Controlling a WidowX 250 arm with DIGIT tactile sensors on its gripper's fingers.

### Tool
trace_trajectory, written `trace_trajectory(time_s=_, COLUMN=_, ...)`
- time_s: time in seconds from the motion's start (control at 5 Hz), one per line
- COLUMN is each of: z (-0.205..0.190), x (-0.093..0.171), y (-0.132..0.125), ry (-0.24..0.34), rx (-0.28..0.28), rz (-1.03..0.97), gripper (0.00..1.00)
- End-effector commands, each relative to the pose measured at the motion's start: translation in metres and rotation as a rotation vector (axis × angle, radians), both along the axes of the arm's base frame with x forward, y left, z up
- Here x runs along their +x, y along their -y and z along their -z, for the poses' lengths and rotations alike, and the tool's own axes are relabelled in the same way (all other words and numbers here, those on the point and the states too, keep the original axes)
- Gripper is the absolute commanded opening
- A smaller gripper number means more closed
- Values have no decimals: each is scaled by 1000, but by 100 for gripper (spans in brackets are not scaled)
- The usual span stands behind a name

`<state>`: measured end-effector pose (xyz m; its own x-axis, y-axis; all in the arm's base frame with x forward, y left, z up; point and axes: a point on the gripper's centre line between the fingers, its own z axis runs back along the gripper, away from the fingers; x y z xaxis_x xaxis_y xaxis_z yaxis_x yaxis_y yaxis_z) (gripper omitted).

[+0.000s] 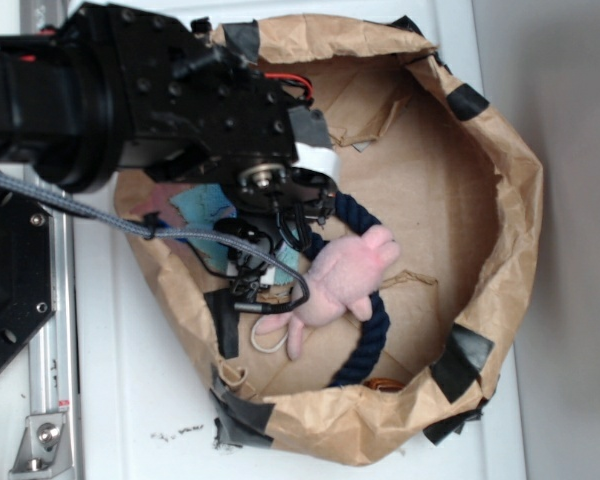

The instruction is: Grab the blue cloth.

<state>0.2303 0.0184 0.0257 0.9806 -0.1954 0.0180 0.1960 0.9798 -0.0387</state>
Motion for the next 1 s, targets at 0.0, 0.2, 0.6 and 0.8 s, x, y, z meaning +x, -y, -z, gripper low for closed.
trace_trajectory(time_s=0.0, z=10, x=10, y=-11, ry=21, rx=8, rz=3, gripper=100)
trace_trajectory(time_s=0.2, z=5, x=6, y=-10, ry=36, rx=7, rz=-14, gripper=0)
trace_trajectory(time_s=0.6, z=1, x=5, y=-12, ry=40, rx=8, rz=-31, gripper=0)
trace_trajectory(time_s=0.8, z=-1, x=6, y=-13, ry=41, rx=10, rz=-40, gripper=0)
